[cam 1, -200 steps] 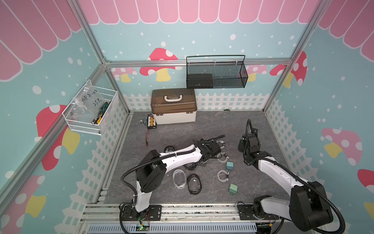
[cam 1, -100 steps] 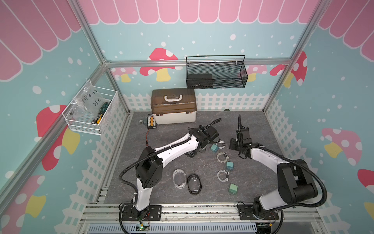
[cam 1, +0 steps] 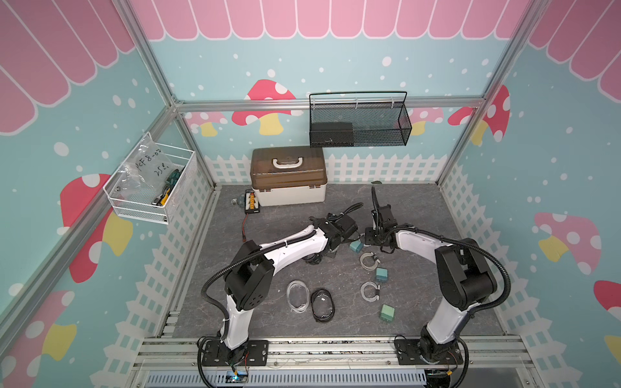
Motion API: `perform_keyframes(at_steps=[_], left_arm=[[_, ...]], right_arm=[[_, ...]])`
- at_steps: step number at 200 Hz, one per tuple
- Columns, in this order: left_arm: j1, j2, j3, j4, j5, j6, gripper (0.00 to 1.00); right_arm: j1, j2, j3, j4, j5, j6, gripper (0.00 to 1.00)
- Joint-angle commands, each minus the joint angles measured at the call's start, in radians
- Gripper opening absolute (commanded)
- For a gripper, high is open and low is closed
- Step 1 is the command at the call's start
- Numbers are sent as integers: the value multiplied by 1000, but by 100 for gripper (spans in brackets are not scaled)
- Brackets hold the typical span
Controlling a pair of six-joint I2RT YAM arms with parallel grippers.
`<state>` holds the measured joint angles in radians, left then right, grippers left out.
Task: Pack away charging kits
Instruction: Pick up the charging cable from the center of the board.
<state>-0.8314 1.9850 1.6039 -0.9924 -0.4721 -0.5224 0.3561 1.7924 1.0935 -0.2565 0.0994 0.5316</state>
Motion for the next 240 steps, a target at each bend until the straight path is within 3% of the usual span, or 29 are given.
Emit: perform_keyframes(at_steps=[1,42,97,127,156,187,207,240], left_arm=[[6,-49,-23,12,-27,2,0],[6,-74,-36,13,-22,-1,0],[7,-97,-50,20,-13,-2,0],[11,-107,-60,27,-12,-4,0],[26,-112,-73,43,24,-5,0],[51,-117,-101,75,77,-8,0],[73,-125,-124,104,131,-10,0],[92,-145,-161,154,198,-11,0]], right_arm=[[15,47,54,-112,104,25,48],[20,67,61,-142,193,42,44],[20,150,107,-135,162,25,34],[20,160,128,-153,164,25,19],[20,116,116,-180,198,33,7],[20,-49,51,-188,183,54,0],[40,-177,-3,-173,113,50,0],[157,-289,-27,-172,57,80,0]])
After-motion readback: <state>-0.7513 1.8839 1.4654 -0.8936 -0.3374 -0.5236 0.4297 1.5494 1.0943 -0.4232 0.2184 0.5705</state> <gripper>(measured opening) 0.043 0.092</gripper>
